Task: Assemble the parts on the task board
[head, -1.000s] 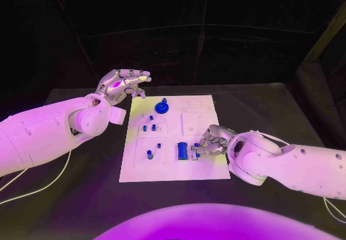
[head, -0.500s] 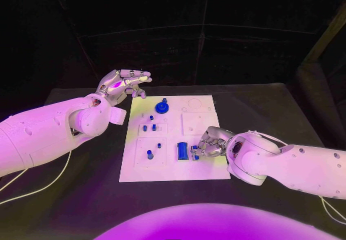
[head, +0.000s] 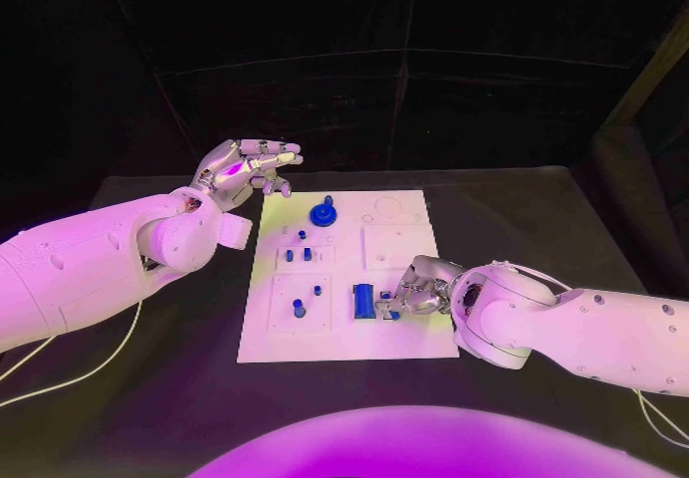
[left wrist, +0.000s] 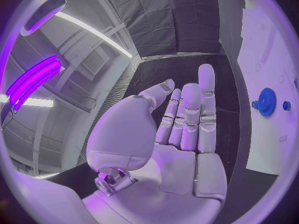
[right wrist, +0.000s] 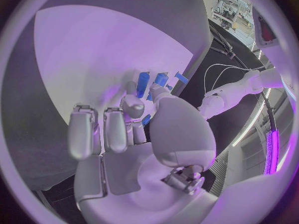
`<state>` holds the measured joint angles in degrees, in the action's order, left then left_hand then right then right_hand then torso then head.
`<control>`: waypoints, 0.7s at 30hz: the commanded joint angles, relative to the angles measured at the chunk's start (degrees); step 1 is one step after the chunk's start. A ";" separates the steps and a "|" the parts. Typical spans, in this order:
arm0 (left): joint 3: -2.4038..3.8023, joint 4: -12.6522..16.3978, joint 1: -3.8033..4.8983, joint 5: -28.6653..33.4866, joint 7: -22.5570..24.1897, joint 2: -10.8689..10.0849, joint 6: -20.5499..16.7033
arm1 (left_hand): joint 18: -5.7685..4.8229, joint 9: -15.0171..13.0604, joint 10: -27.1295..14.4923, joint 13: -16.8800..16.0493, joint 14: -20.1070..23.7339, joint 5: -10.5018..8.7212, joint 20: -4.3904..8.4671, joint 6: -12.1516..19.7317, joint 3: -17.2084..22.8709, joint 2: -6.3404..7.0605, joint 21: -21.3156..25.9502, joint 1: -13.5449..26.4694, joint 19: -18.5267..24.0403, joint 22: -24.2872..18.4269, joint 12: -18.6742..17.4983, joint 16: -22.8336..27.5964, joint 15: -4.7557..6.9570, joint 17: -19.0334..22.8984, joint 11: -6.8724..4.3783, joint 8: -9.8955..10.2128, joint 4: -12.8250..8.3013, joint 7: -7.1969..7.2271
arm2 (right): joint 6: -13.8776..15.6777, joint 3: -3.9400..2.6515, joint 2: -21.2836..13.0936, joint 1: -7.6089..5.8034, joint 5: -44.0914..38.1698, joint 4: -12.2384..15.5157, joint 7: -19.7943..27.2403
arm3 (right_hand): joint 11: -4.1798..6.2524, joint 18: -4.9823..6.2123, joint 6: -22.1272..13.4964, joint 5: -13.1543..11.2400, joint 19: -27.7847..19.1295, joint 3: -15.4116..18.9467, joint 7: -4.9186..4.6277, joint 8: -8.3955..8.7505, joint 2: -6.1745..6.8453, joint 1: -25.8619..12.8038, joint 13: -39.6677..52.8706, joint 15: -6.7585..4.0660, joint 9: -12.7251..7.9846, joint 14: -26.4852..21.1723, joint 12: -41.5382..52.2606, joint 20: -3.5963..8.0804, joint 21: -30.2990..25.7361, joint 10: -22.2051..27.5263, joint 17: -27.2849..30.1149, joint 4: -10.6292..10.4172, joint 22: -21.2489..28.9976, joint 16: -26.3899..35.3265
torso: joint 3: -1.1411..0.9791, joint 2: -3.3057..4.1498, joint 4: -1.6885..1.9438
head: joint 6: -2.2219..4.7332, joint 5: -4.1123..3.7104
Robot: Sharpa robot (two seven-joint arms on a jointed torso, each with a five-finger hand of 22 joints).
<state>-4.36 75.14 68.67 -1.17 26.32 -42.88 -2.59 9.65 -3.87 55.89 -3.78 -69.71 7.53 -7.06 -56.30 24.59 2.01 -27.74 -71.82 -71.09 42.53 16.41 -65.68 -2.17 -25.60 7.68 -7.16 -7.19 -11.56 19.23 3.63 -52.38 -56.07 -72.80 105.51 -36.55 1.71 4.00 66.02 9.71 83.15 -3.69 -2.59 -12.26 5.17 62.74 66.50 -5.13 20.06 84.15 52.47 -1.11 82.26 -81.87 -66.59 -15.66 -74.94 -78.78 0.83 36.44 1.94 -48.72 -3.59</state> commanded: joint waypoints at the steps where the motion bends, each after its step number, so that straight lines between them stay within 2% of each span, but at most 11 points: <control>1: 0.05 0.12 0.09 -0.03 0.21 -0.03 0.60 | 0.72 -0.06 -0.43 -0.04 0.33 -0.21 -0.37 0.44 -0.27 0.41 0.22 0.13 -0.12 -0.07 0.36 -0.16 0.06 0.06 -0.17 -0.32 -0.02 -0.07 | 0.84 -0.01 0.07 -0.05 0.12 0.01 -0.07 | -0.38 -0.72 -0.19 -4.05 -0.28 2.09 -0.37 0.30 -0.28 -0.88 0.04 0.10 0.24 2.25 -0.40 -0.26 -0.16 0.31 0.18 -0.84 -0.03 0.38 | -0.04 0.03 -0.01 | -0.02 0.00; 6: 0.05 0.10 0.09 -0.03 0.18 -0.03 0.58 | 0.72 -0.06 -0.43 -0.04 0.33 -0.21 -0.37 0.44 -0.27 0.41 0.22 0.13 -0.12 -0.07 0.36 -0.16 0.06 0.06 -0.17 -0.32 -0.02 -0.07 | 1.66 -0.01 0.10 -0.05 0.08 0.07 0.34 | -0.39 -0.72 -0.15 -4.97 -0.27 3.87 -0.36 0.36 -1.03 -1.49 0.26 0.11 0.49 2.28 -0.29 -0.29 -0.16 0.29 0.14 -0.97 -0.08 0.37 | -0.06 0.04 -0.12 | -0.10 -0.07; 8: 0.05 0.09 0.09 -0.03 0.18 -0.01 0.58 | 0.73 -0.06 -0.53 -0.03 0.41 -0.19 -0.38 0.51 -0.40 0.35 0.28 0.07 -0.12 -0.13 0.46 -0.13 0.06 0.20 -0.16 -0.39 -0.01 -0.08 | 1.90 -0.01 0.07 -0.05 0.08 0.19 0.60 | -0.34 -0.74 -0.09 -5.46 -0.21 5.30 -0.36 0.40 -2.10 -2.62 0.43 0.13 0.70 2.31 -0.22 -0.28 -0.10 0.25 0.08 -1.09 -0.21 0.34 | -0.05 0.02 -0.14 | -0.11 -0.13; 11: 0.05 0.09 0.09 -0.03 0.17 0.00 0.57 | 0.73 -0.06 -0.53 -0.03 0.41 -0.19 -0.38 0.51 -0.40 0.35 0.28 0.07 -0.12 -0.13 0.46 -0.13 0.06 0.20 -0.16 -0.39 -0.01 -0.08 | 2.11 -0.01 -0.02 -0.05 0.26 0.46 0.87 | -0.37 -0.75 -0.04 -6.33 -0.19 6.70 -0.32 0.43 -2.73 -3.80 0.60 0.10 0.88 2.33 -0.10 -0.29 -0.08 0.19 0.02 -1.06 -0.26 0.31 | -0.08 0.03 -0.12 | -0.07 -0.19; 15: 0.05 0.07 0.09 -0.03 0.15 0.03 0.57 | 0.73 -0.06 -0.53 -0.03 0.41 -0.19 -0.38 0.51 -0.40 0.35 0.28 0.07 -0.12 -0.13 0.46 -0.13 0.06 0.20 -0.16 -0.39 -0.01 -0.08 | 1.95 -0.01 -0.46 -0.04 0.42 0.87 1.42 | -0.36 -0.75 -0.02 -6.02 -0.18 7.15 -0.31 0.46 -3.05 -3.21 0.69 0.09 0.98 2.34 -0.05 -0.29 -0.07 0.17 0.01 -0.82 -0.29 0.29 | -0.11 0.00 -0.03 | 0.01 -0.36; 16: 0.05 0.07 0.09 -0.03 0.15 0.04 0.58 | 0.73 -0.06 -0.53 -0.03 0.41 -0.19 -0.38 0.51 -0.40 0.35 0.28 0.07 -0.12 -0.13 0.46 -0.13 0.06 0.20 -0.16 -0.39 -0.01 -0.08 | 1.79 -0.01 -0.69 -0.04 0.47 1.02 1.66 | -0.32 -0.76 -0.01 -5.50 -0.16 7.48 -0.32 0.49 -3.27 -2.39 0.76 0.09 1.08 2.34 -0.04 -0.28 -0.06 0.15 0.00 -0.72 -0.33 0.29 | -0.11 -0.04 0.00 | -0.01 -0.38; 21: 0.04 0.03 0.08 -0.03 0.10 0.01 0.49 | 0.73 -0.06 -0.54 -0.03 0.42 -0.18 -0.38 0.51 -0.40 0.34 0.28 0.07 -0.12 -0.13 0.46 -0.12 0.06 0.22 -0.16 -0.40 -0.01 -0.07 | 0.59 -0.01 -1.66 -0.05 1.27 1.76 2.65 | -0.29 -0.80 0.01 0.04 -0.09 7.81 -0.26 0.63 -4.73 2.03 1.02 0.02 1.43 2.36 0.04 -0.23 0.02 0.09 -0.06 0.65 -0.52 0.25 | -0.10 -0.02 -0.10 | 0.01 -0.38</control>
<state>-4.37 75.11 68.67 -1.17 26.21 -42.88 -2.59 9.66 -3.87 55.68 -3.78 -69.71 7.53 -7.06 -56.30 24.59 2.01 -27.74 -71.82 -71.09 42.45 16.66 -65.68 -2.17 -25.45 7.46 -7.22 -7.19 -11.56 20.29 3.63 -53.95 -56.06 -72.33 106.91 -35.52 1.53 4.00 66.01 9.09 83.14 4.02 -2.59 -11.97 0.51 64.14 67.45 -5.13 21.41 84.15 52.26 -1.11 82.26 -81.68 -66.61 -15.31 -74.93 -78.55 0.73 36.45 1.85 -48.74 -3.98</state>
